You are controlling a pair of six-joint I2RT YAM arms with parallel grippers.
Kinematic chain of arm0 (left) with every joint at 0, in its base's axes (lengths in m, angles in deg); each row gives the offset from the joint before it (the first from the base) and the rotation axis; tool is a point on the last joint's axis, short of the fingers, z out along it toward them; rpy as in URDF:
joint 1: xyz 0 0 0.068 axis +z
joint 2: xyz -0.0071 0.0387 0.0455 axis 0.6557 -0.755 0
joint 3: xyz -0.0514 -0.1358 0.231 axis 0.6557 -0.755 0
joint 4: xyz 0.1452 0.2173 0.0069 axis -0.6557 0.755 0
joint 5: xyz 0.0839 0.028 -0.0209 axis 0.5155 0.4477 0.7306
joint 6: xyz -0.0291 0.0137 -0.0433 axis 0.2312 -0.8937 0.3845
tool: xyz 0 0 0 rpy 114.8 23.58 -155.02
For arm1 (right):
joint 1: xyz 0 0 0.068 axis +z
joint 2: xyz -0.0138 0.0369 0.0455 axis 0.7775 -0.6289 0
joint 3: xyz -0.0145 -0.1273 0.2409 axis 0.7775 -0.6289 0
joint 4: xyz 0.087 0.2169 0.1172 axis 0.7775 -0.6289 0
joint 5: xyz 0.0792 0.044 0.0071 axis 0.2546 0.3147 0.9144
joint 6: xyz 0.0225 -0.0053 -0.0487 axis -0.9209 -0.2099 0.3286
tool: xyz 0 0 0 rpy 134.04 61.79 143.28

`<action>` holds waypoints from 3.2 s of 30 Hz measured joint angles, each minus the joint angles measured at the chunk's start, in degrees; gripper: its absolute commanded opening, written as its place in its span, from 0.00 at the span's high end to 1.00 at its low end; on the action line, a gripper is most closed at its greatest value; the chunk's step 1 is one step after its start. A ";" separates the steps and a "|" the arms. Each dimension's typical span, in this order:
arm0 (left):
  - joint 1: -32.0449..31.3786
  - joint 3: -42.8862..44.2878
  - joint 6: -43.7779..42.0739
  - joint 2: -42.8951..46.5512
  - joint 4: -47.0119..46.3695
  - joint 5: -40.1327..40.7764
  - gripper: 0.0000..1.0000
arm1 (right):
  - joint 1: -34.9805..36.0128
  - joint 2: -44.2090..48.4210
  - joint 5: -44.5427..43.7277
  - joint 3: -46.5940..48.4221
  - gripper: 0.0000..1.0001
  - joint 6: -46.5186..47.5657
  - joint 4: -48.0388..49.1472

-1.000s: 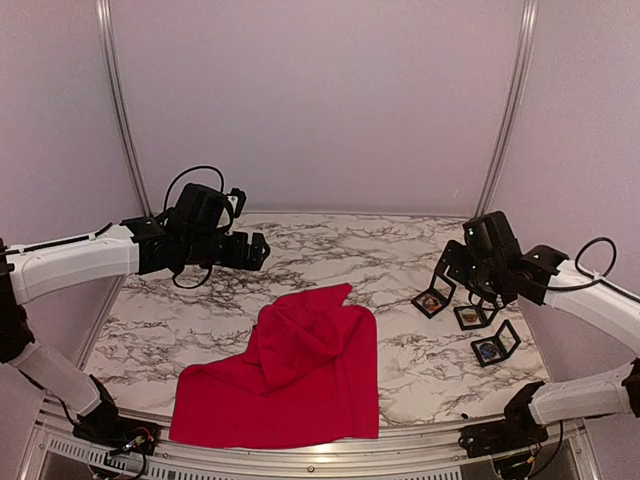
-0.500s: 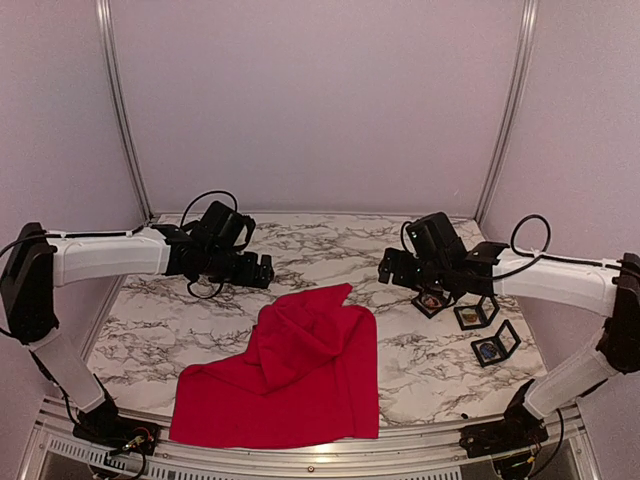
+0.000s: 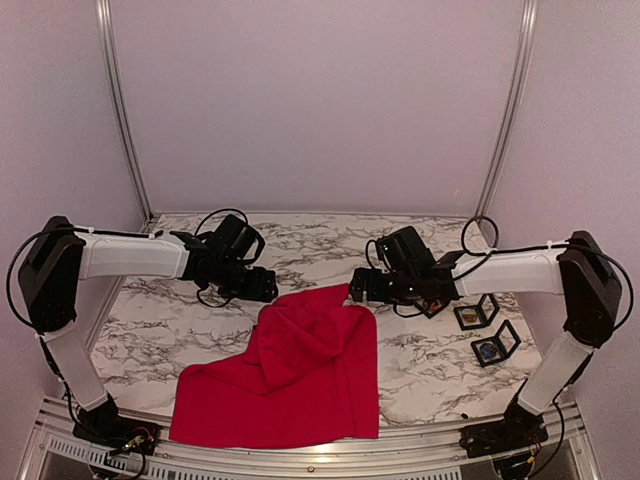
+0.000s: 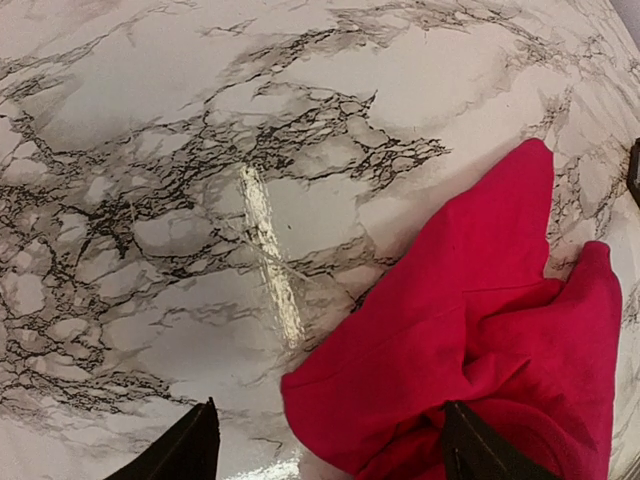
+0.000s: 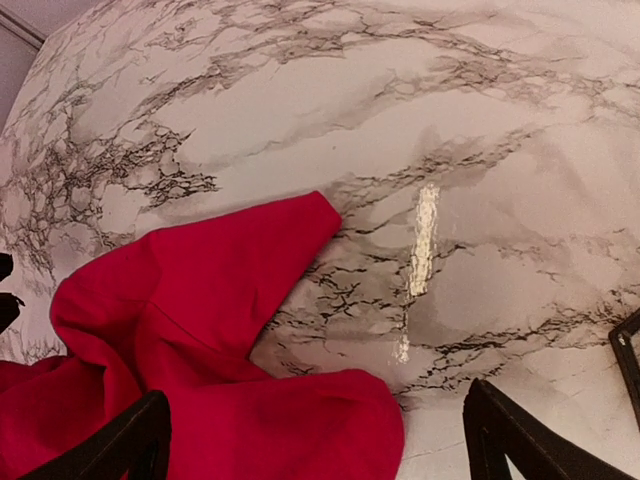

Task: Remove the brooch from the garment
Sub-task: Smooth out the flattened clothing at the center of the board.

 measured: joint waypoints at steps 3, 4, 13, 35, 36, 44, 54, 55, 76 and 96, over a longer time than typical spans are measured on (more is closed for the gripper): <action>0.00 0.35 0.35 -0.55 -0.13 -1.97 0.23 | 0.07 -2.10 1.62 0.72 0.02 0.61 1.55; 0.00 0.35 0.50 -0.61 -0.15 -2.80 0.24 | 0.07 -2.97 2.12 1.36 0.04 0.90 1.77; 0.00 8.59 0.33 -7.34 0.15 -5.70 0.27 | 0.09 -10.10 4.83 8.87 0.34 4.92 2.05; -4.72 38.51 -11.21 -31.56 7.30 -8.15 0.33 | -0.92 -11.69 7.85 6.82 0.37 4.90 2.40; -4.94 39.17 -11.67 -32.26 7.80 -7.89 0.34 | -0.92 -11.56 8.04 6.82 0.37 5.25 2.51; -5.38 39.69 -13.33 -33.62 10.56 -6.91 0.77 | -0.92 -11.45 9.18 6.91 0.37 7.82 2.80; -5.18 38.73 -13.86 -32.76 10.60 -2.58 1.00 | 0.31 -13.33 10.01 10.62 0.36 10.84 2.01; -5.14 38.40 -13.81 -32.26 10.60 -1.90 1.00 | 0.39 -13.60 10.14 10.73 0.36 11.04 2.03; 4.15 29.18 -12.46 -10.01 7.02 11.65 1.00 | 3.34 -19.74 10.54 15.56 0.95 14.10 -1.20; 12.96 23.19 -11.91 -2.73 4.15 7.61 1.00 | 1.73 -14.91 2.64 14.29 1.00 9.55 0.35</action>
